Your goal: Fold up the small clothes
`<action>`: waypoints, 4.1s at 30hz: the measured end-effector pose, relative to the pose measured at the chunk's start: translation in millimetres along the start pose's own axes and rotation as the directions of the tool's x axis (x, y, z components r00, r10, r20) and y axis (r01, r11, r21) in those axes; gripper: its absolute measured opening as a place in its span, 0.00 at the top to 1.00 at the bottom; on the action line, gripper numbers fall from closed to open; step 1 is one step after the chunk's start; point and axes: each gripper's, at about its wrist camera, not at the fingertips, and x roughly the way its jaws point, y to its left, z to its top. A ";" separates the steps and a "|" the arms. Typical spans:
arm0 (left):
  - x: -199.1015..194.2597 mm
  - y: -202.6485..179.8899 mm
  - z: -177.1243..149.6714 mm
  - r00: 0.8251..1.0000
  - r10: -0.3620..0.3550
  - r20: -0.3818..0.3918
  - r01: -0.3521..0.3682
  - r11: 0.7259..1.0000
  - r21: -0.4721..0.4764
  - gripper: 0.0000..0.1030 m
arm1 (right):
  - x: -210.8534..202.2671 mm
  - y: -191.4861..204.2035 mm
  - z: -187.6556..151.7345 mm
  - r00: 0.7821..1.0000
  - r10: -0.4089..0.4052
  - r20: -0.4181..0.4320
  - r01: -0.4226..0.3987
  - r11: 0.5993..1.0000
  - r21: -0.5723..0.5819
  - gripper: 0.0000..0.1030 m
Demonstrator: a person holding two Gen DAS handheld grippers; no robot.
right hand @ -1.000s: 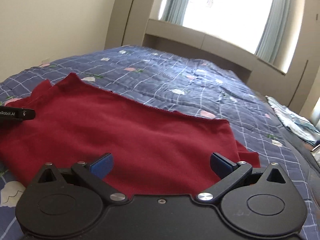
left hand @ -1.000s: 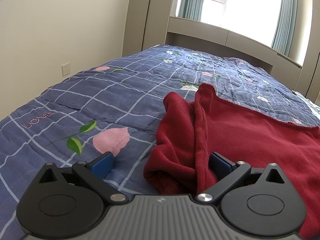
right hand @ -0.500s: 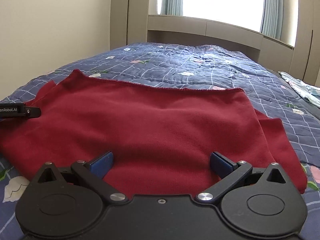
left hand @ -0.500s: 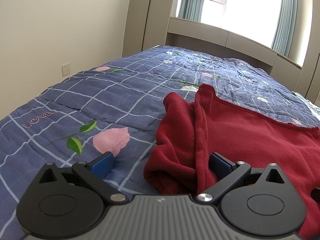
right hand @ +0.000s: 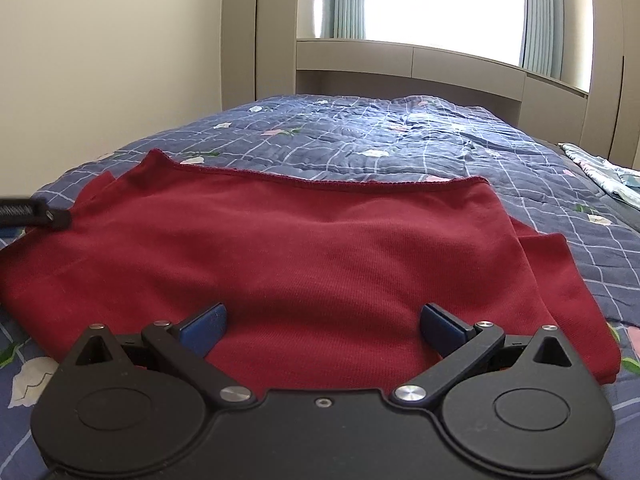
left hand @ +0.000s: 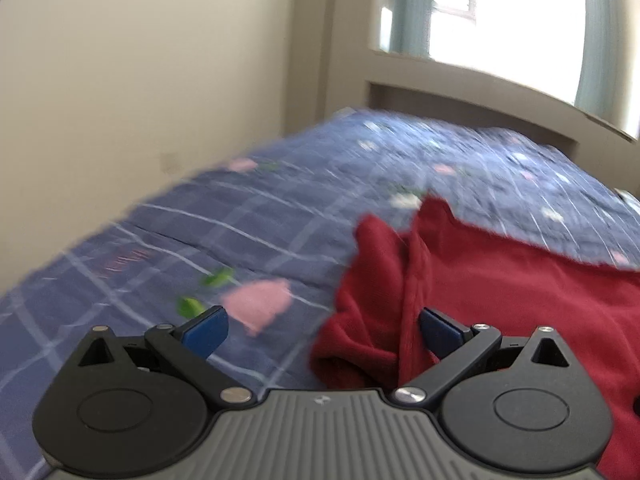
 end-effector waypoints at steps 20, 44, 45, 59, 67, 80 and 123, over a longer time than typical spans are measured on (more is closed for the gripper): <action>-48.6 -3.6 -31.4 0.979 -0.090 -0.181 0.065 0.988 -0.140 0.00 | -1.1 1.8 1.0 1.000 -0.007 0.001 0.007 1.000 -0.009 0.00; -32.4 33.2 -54.1 0.940 -0.342 0.001 0.283 0.775 -0.565 0.22 | -1.2 2.1 1.0 1.000 -0.009 0.002 0.009 1.000 -0.009 0.00; -33.2 31.8 -53.9 0.943 -0.333 0.000 0.275 0.779 -0.563 0.24 | -1.3 2.2 1.0 1.000 -0.009 0.002 0.009 1.000 -0.009 0.00; -41.5 6.6 -19.9 0.927 -0.368 0.079 0.363 0.817 -0.448 0.90 | -24.5 -23.5 17.4 0.997 0.060 0.040 -0.060 0.998 -0.008 0.00; -57.1 -82.9 35.1 0.799 -0.591 0.115 0.602 0.781 -0.168 0.91 | -72.5 -100.4 9.5 0.999 -0.032 0.036 0.034 0.997 -0.073 0.00; -90.3 -264.4 -12.7 0.609 -0.750 -0.259 0.791 0.550 0.268 0.91 | -123.8 -186.8 -47.7 0.979 -0.201 -0.045 0.203 0.979 0.033 0.00; 3.9 -177.7 -0.1 0.862 -0.444 -0.246 0.460 0.888 0.008 0.01 | -48.9 -202.5 9.8 0.990 -0.134 0.050 0.115 0.954 0.276 0.00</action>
